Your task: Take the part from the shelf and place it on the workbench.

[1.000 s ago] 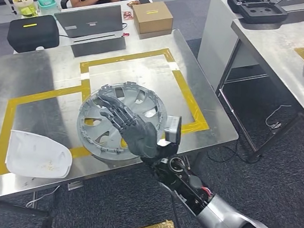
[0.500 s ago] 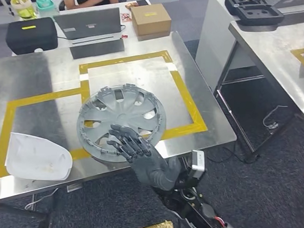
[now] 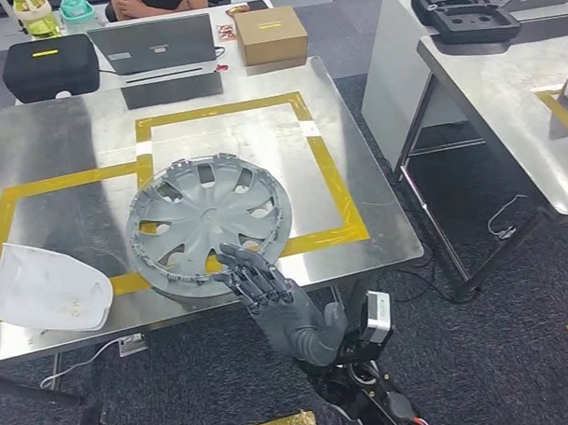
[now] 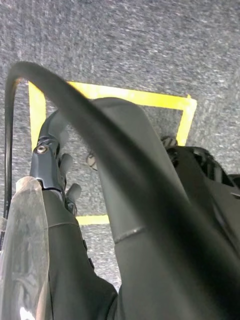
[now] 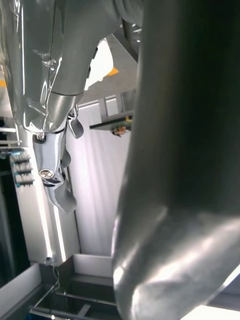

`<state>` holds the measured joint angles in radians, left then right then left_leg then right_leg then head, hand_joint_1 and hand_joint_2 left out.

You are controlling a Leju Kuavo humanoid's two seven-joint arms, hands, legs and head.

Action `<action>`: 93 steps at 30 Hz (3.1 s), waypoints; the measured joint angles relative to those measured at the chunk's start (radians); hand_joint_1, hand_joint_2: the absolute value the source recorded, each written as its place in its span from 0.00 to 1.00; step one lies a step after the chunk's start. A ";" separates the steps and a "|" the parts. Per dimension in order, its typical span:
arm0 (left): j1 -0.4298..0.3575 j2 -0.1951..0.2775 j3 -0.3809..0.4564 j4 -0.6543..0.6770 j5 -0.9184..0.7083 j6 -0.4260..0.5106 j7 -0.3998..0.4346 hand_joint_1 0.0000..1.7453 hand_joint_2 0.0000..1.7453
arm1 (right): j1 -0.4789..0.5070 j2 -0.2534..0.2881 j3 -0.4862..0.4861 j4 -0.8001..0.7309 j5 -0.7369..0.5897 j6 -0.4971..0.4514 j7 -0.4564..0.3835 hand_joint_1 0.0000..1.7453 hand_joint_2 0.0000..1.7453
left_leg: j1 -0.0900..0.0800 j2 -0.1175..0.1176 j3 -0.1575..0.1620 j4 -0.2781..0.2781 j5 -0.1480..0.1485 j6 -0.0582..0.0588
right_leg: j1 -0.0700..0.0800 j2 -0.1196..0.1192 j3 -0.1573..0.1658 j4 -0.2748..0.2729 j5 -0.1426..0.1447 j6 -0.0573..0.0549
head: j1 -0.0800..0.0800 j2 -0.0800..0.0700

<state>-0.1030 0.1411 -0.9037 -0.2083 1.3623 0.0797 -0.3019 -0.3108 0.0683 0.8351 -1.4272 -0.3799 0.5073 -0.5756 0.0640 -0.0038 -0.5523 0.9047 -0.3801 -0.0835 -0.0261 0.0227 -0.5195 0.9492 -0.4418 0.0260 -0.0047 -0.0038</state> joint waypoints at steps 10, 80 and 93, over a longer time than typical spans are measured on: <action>-0.005 0.001 0.000 0.000 -0.001 0.002 0.001 0.00 0.00 | 0.001 -0.002 0.000 -0.007 0.000 0.000 0.000 0.00 0.00 | -0.008 0.002 -0.007 0.132 -0.103 0.010 | -0.003 -0.015 -0.045 -0.003 0.036 -0.018 | -0.051 0.000; -0.001 0.005 0.000 -0.001 0.013 0.006 0.002 0.00 0.00 | -0.029 -0.010 0.006 0.006 -0.025 0.048 -0.013 0.00 0.00 | -0.037 0.009 0.048 -0.001 -0.052 0.087 | 0.031 0.005 -0.080 0.154 -0.092 -0.020 | 0.003 0.000; -0.002 0.004 0.001 -0.001 0.017 0.006 0.002 0.00 0.00 | -0.034 -0.011 0.007 0.018 -0.026 0.054 -0.029 0.00 0.00 | -0.040 0.089 0.028 0.053 -0.083 0.037 | 0.018 -0.048 -0.001 0.001 -0.006 -0.045 | 0.024 0.000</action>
<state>-0.1052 0.1455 -0.9030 -0.2090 1.3791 0.0862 -0.2996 -0.3445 0.0571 0.8423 -1.4095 -0.4063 0.5615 -0.6048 0.0241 0.0855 -0.5239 0.9574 -0.4632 -0.0463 -0.0086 -0.0251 -0.5200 0.9501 -0.4475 -0.0185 0.0193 -0.0038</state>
